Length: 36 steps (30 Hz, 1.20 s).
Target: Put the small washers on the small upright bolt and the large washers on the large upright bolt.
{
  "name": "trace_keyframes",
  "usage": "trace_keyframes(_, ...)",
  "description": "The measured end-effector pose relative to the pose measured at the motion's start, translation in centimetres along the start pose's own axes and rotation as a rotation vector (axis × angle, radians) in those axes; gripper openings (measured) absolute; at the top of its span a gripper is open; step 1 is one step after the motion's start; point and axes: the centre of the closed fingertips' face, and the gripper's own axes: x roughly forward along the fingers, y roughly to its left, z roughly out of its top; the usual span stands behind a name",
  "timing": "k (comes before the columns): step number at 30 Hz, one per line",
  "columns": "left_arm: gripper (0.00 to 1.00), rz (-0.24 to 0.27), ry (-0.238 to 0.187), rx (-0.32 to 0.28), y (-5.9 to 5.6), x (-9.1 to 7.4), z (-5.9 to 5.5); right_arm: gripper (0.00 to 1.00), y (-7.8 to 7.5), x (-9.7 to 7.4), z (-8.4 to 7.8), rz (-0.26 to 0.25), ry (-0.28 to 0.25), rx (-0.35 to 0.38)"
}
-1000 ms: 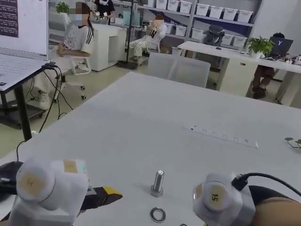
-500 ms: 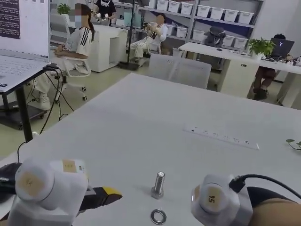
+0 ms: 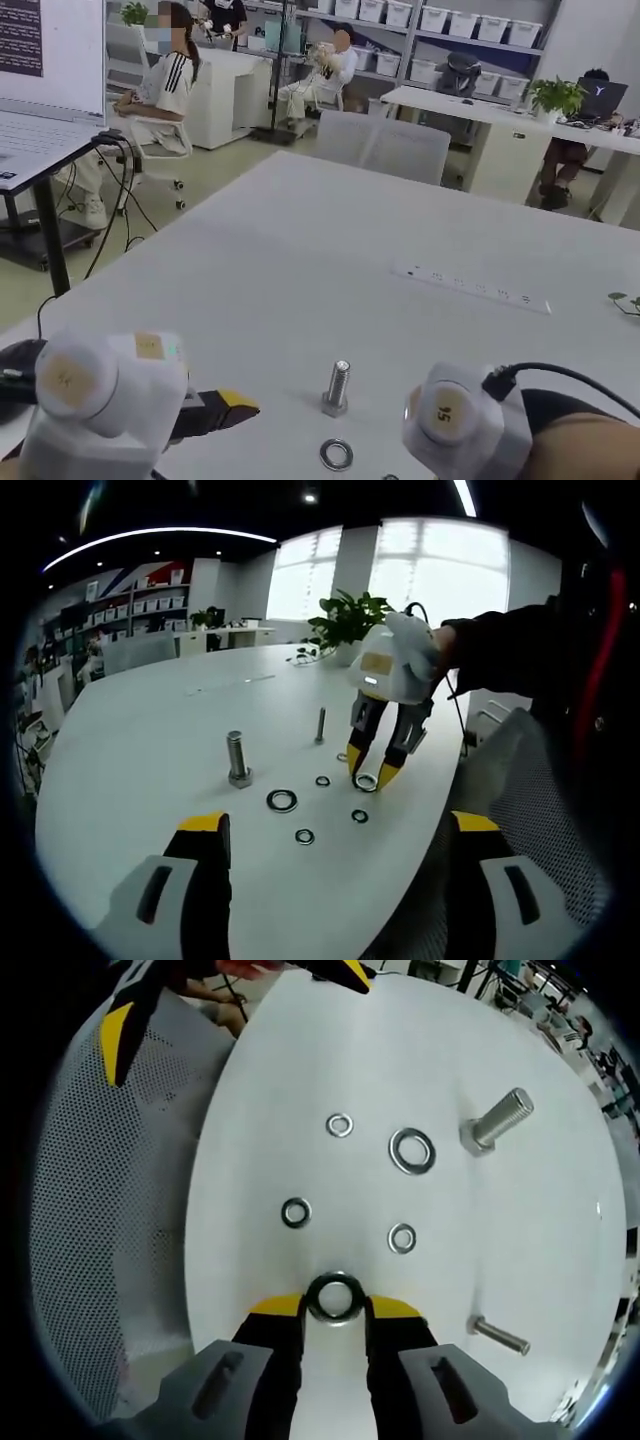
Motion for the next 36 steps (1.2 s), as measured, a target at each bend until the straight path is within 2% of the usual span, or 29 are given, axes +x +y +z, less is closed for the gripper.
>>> trace_keyframes(19, 0.89, 0.034, -0.023, -0.002, 1.6, 0.2, 0.3, 0.24, -0.3, -1.0, 0.4, -0.012, 0.006, -0.014)
trace_keyframes(28, 0.89, 0.081, -0.034, 0.016, 2.6, 0.2, 0.5, 0.23, -0.7, -2.1, 0.8, -0.03, -0.007, 0.001)
trace_keyframes(36, 0.9, 0.13, -0.065, 0.014, 3.3, -0.1, 1.0, 0.23, -1.0, -3.2, 1.3, -0.048, -0.024, 0.004)
